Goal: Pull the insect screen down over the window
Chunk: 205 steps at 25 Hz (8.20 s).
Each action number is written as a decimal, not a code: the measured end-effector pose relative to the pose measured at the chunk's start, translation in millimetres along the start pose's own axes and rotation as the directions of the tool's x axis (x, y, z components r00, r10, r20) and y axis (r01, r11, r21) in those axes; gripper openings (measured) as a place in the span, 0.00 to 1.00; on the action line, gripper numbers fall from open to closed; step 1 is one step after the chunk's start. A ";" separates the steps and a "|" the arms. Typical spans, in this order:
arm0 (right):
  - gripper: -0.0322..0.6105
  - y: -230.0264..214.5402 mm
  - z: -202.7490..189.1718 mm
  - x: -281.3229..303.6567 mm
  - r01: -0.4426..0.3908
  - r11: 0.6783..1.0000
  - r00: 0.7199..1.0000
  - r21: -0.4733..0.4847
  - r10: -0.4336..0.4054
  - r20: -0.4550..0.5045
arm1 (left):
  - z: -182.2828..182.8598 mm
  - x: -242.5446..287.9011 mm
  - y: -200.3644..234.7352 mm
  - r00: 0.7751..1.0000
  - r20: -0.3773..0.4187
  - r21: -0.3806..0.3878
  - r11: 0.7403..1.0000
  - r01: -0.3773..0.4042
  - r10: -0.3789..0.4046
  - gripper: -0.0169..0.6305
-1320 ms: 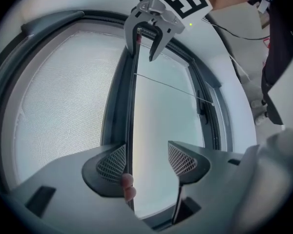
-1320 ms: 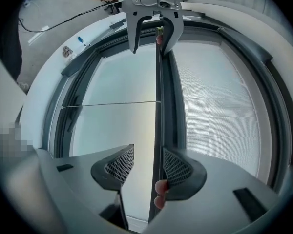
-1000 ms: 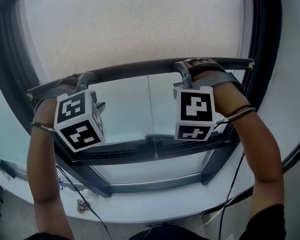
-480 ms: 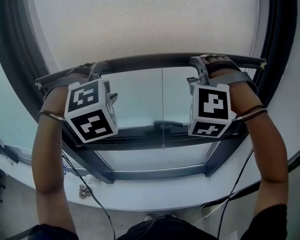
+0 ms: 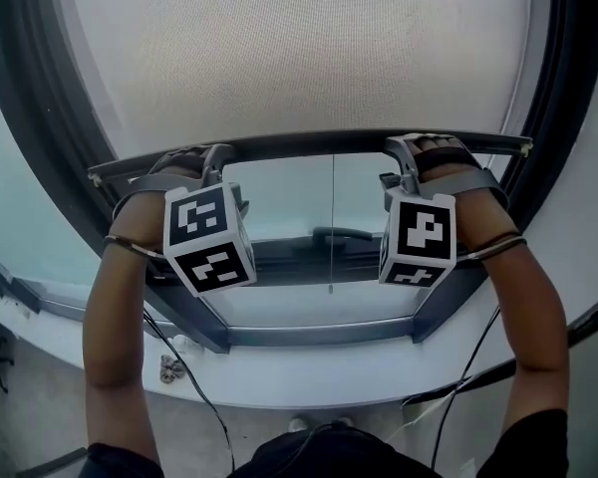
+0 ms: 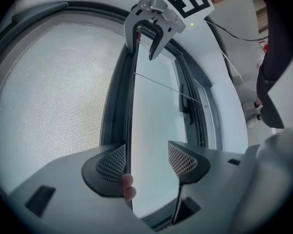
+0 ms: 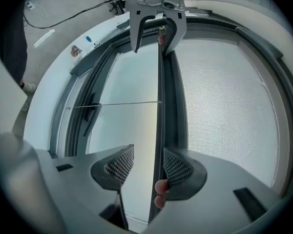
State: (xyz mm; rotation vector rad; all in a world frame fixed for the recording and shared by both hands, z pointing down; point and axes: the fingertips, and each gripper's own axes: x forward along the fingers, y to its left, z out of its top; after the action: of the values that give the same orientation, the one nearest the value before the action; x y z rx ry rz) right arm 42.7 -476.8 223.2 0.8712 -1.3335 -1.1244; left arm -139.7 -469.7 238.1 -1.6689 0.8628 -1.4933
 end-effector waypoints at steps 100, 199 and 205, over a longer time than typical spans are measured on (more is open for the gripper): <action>0.34 287.9 24.5 60.3 -0.433 0.894 0.899 0.116 0.438 -0.013 | -2.9 124.6 -257.2 0.923 0.063 -0.117 0.915 0.385 -0.380 0.44; 0.06 265.4 128.0 -188.5 -0.169 0.277 0.947 0.946 -0.220 0.233 | -11.5 -115.3 -291.3 0.869 0.294 -0.917 0.373 0.140 0.398 0.03; 0.06 280.2 129.8 -231.8 -0.128 0.212 0.959 0.969 -0.224 0.175 | -16.0 -141.7 -320.4 0.863 0.332 -0.920 0.334 0.206 0.381 0.03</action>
State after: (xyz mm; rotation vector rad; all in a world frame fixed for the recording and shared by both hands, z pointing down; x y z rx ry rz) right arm -30.4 -163.4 436.5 1.7288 -2.3590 -0.2359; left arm -165.6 -185.6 442.0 -2.5953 1.6584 -0.2208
